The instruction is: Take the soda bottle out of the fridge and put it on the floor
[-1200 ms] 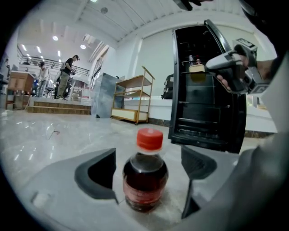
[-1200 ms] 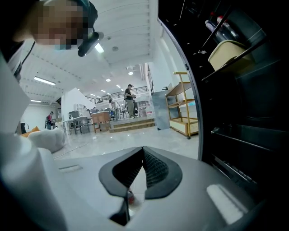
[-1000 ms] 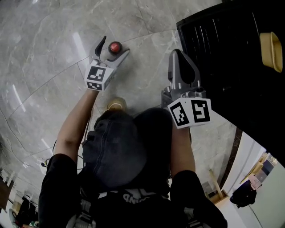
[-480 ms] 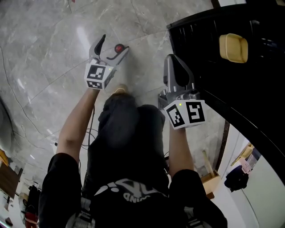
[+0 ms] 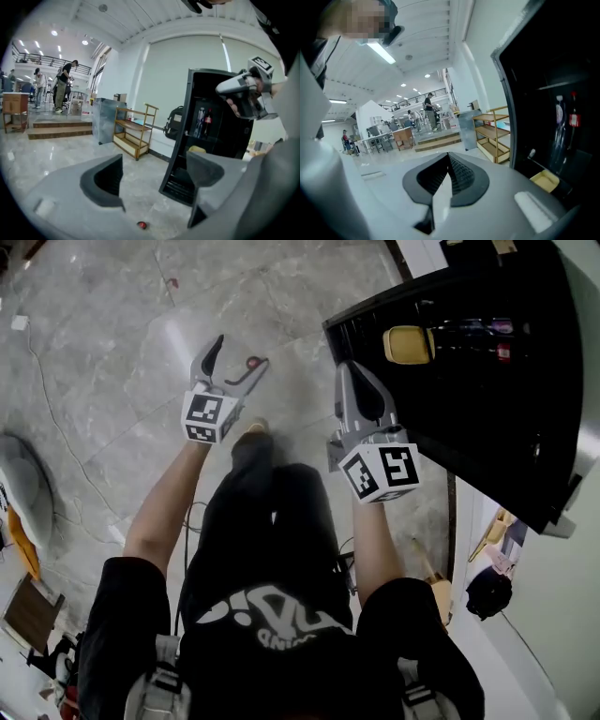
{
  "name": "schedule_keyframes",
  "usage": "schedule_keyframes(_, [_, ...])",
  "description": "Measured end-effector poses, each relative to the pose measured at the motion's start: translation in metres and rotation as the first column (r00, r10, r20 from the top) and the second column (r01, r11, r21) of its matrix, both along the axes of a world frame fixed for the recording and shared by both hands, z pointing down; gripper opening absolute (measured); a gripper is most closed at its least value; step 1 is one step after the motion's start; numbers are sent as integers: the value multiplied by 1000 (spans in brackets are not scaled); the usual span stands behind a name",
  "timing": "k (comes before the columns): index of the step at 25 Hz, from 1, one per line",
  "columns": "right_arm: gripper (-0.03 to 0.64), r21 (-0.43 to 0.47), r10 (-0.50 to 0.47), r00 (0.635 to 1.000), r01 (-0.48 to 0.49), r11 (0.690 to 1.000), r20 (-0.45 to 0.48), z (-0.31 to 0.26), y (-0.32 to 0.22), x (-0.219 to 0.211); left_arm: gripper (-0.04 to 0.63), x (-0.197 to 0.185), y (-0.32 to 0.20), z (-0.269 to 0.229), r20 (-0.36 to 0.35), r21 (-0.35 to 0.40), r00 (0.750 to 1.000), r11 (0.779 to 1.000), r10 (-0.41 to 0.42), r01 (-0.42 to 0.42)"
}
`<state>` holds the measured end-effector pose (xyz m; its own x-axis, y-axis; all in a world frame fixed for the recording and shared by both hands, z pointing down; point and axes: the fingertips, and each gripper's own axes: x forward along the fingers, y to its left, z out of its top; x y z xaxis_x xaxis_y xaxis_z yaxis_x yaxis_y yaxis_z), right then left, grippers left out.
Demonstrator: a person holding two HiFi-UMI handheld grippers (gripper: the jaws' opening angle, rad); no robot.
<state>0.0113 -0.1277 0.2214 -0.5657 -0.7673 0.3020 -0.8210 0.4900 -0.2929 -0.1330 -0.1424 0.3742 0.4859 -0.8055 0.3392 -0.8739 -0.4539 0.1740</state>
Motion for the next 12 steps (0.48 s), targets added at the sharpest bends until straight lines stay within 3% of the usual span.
schedule_keyframes(6, [0, 7, -50, 999, 50, 999, -16, -102, 22, -8, 329, 3, 14, -111, -2, 2, 1000, 1000, 28, -28])
schedule_keyframes(12, [0, 37, -32, 998, 34, 999, -63, -155, 49, 13, 199, 3, 24, -176, -11, 21, 1000, 999, 27, -27])
